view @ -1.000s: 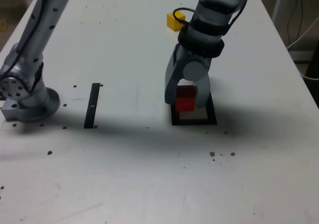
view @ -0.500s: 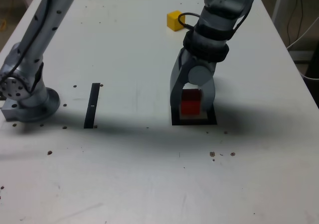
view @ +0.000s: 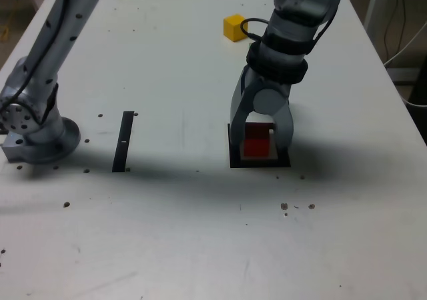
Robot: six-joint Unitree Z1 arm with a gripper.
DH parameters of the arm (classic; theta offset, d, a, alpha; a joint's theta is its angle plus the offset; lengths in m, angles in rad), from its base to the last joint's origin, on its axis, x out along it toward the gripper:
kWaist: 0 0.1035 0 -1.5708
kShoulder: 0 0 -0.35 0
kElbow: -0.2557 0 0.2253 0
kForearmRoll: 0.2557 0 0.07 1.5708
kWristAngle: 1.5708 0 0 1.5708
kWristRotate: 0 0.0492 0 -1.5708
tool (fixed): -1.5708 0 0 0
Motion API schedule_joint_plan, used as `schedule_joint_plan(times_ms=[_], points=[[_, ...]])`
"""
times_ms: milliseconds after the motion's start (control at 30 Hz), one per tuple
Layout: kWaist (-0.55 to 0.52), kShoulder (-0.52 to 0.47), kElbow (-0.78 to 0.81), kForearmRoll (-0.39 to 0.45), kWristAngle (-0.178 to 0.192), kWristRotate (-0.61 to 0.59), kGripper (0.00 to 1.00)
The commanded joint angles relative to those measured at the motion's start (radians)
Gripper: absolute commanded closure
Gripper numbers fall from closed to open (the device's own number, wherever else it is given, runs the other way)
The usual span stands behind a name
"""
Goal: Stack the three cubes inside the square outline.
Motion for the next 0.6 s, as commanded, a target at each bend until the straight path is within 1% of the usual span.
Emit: schedule_joint_plan(times_ms=[0, 267, 567], points=[[-0.001, 0.002, 0.004, -0.003, 0.000, 0.002, 0.01], [0.000, -0.023, 0.013, -0.002, 0.009, 0.003, 0.01], [0.000, -0.113, 0.015, 0.035, 0.057, 0.000, 0.01]])
